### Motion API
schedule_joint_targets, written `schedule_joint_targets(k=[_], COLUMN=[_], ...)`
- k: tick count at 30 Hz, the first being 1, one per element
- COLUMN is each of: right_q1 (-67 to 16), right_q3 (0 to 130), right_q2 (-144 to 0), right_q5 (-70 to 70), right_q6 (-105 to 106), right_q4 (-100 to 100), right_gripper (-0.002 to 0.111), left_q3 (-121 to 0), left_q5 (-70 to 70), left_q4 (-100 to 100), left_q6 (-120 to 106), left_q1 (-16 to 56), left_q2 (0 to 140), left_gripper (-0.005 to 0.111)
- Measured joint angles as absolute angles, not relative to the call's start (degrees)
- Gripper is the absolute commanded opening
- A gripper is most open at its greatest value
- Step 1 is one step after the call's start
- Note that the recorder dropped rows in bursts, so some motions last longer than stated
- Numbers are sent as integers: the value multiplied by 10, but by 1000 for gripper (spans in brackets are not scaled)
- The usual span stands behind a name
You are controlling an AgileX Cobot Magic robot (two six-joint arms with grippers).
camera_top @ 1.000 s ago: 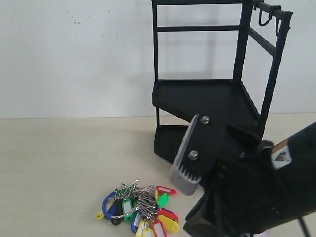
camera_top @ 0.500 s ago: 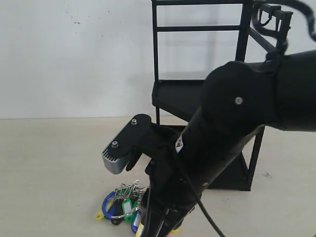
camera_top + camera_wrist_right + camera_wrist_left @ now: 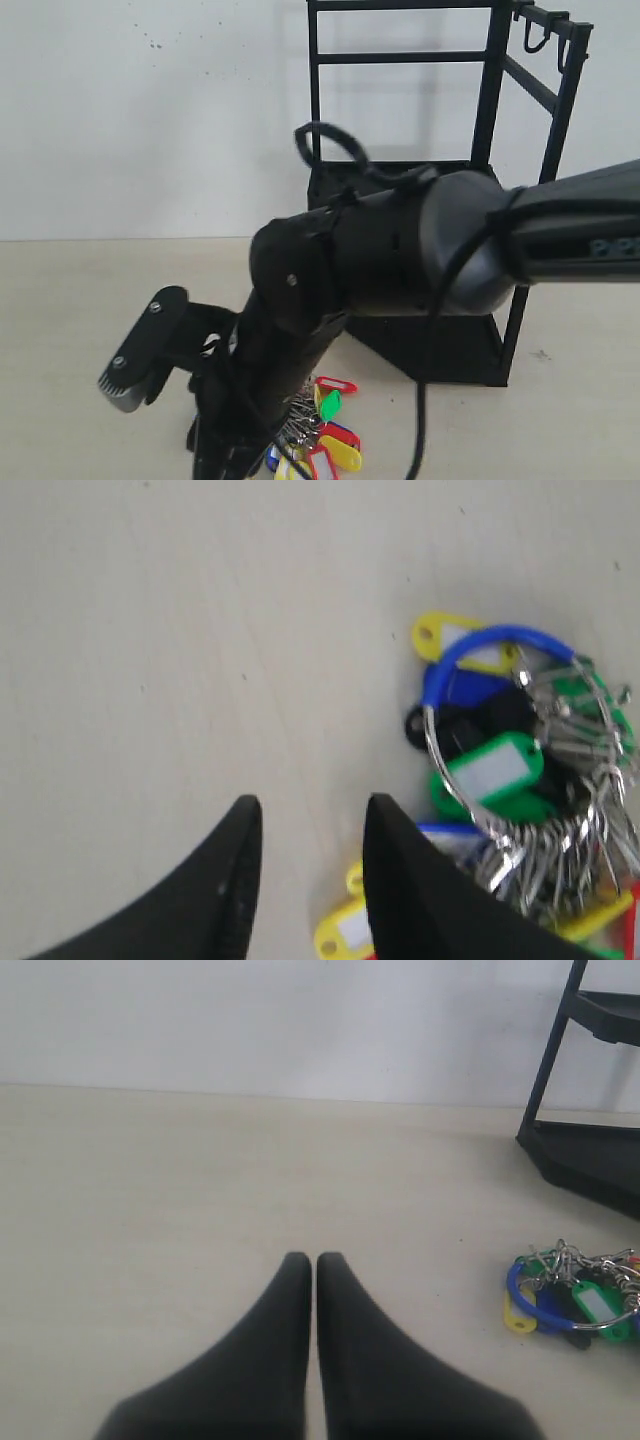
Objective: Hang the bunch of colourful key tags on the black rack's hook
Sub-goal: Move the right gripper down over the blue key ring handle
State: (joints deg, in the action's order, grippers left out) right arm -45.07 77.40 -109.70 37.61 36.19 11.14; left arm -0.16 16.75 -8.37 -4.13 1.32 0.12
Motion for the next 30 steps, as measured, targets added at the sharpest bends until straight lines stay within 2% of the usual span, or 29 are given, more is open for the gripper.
schedule_joint_targets(k=[4,6,7,8,26,30], right_q1=[-469,-469,-469,-469,-440,-440], right_q3=[813,828,834,845,861,861], right_q2=[-1145,-1166,-1176,-1190,-1234,-1257], right_q5=[359,363,367,371,308,281], right_q6=[362,362,362,362,331,324], right_q4=[99,83,73,59,-7,-3], right_gripper=[35,44,54,56,55,43], left_q3=[-2,-2,-2,-2,-2,-2], left_q5=[168,168,168,168,168,168], left_q4=[-84,-84,-84,-84,-84,-84], left_q6=[-41,-41,-41,-41,-41,-41], left_q1=[13,13,13,13,13,13], left_q2=[1,1,1,1,1,1], left_gripper=[4,4,4,4,4,4])
